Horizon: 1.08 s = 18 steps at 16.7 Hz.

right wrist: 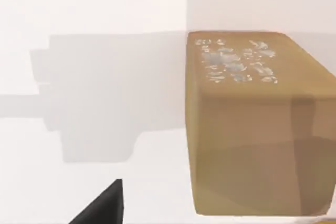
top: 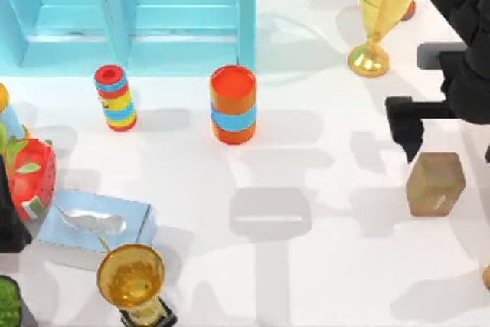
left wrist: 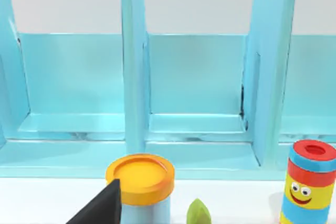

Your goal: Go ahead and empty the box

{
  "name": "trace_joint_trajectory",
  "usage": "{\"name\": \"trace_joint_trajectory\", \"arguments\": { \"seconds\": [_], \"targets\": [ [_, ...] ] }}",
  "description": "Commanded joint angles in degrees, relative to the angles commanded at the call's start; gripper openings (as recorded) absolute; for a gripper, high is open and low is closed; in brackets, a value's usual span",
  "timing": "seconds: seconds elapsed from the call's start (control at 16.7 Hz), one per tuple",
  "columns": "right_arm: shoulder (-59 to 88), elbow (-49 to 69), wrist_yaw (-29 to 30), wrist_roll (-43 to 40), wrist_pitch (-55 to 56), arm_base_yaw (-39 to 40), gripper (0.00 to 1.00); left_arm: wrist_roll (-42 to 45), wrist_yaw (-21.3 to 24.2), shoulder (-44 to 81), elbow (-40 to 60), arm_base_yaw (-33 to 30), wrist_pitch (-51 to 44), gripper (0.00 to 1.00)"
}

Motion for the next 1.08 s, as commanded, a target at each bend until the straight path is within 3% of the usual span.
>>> {"name": "trace_joint_trajectory", "arguments": {
  "seconds": [0.48, 0.72, 1.08],
  "targets": [
    [0.3, 2.3, 0.0, -1.7, -2.0, -1.9, 1.00, 0.0, 0.0, 0.0, 0.0, 0.0, 0.0, 1.00],
    [3.0, 8.4, -0.1, -10.0, -5.4, -11.0, 1.00, 0.0, 0.0, 0.0, 0.0, 0.0, 0.0, 1.00],
    [8.6, 19.6, 0.0, -29.2, -11.8, -30.2, 1.00, 0.0, 0.0, 0.0, 0.0, 0.0, 0.0, 1.00]
  ]
}}
